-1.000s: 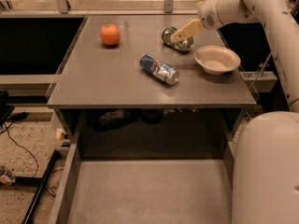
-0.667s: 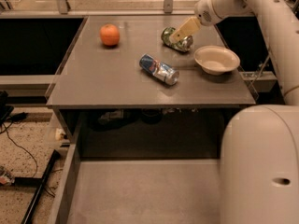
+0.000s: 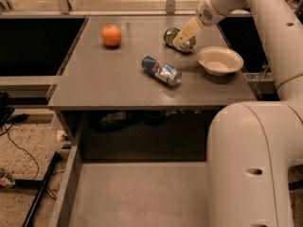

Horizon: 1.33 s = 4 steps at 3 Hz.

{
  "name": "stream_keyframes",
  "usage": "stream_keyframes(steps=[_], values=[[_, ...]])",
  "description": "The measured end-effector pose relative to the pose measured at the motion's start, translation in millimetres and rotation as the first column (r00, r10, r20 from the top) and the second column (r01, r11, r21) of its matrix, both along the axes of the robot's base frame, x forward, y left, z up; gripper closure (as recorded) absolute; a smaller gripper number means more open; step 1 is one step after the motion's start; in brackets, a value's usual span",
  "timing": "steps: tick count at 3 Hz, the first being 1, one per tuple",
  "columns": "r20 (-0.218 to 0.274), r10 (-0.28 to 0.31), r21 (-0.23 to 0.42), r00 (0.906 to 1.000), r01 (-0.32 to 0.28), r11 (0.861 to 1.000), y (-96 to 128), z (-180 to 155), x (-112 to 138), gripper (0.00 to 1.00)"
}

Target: Place green can into top drawer

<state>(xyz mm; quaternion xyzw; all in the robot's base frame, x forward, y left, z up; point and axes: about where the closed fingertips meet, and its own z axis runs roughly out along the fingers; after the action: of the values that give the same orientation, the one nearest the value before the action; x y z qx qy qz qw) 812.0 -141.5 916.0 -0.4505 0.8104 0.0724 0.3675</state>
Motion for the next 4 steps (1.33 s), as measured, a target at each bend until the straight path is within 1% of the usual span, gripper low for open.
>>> stream_keyframes(steps=[1, 2, 4], values=[[-0.044, -0.022, -0.019, 0.9988, 0.021, 1.000, -8, -12, -5, 0.00], [-0.055, -0.032, -0.027, 0.9980, 0.031, 0.999, -6, -26, 6, 0.00], [-0.017, 0.006, -0.026, 0.9998, -0.007, 1.000, 5, -46, 30, 0.00]])
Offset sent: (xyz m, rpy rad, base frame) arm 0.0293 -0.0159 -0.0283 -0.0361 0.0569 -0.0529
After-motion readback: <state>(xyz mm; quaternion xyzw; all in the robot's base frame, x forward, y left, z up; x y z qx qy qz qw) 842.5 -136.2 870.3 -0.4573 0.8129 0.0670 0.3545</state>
